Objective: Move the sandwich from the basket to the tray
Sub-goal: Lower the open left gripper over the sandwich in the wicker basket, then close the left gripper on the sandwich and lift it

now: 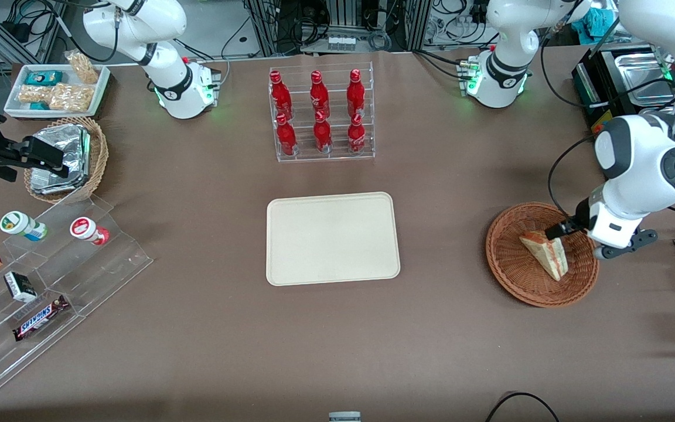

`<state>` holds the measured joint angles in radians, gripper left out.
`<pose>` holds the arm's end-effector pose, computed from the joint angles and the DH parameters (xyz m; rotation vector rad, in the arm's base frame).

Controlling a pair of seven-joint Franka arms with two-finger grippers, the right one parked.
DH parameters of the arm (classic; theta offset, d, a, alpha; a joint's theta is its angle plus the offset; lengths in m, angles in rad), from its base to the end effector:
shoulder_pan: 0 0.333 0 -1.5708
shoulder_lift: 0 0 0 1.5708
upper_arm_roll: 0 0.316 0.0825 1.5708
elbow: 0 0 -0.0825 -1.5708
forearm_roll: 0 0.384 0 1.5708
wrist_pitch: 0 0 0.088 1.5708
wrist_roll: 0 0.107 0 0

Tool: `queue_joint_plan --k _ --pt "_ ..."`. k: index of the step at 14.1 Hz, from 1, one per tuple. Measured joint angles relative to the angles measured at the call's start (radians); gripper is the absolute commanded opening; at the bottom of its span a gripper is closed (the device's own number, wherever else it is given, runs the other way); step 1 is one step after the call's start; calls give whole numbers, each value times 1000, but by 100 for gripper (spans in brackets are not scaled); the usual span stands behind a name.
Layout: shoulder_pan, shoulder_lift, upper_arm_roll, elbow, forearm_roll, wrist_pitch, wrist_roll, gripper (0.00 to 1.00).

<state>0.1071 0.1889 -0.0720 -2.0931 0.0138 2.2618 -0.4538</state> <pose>0.5706 0.0211 0.3312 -3.0498 -0.7482 0.0312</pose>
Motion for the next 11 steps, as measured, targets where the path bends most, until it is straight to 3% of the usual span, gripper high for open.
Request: queue_joint_plan --k 5,6,7,8,9,11 --pt "0 71 -3 -21 0 150 -247 100" --pt "0 90 -3 -38 0 197 -264 92" --pt "0 109 -3 -54 0 233 -273 65" --pt "0 127 -4 -67 -1 257 -279 29" --pt "0 139 -5 -75 -1 262 -285 14" --pt "-1 140 -5 -80 -1 253 -287 8"
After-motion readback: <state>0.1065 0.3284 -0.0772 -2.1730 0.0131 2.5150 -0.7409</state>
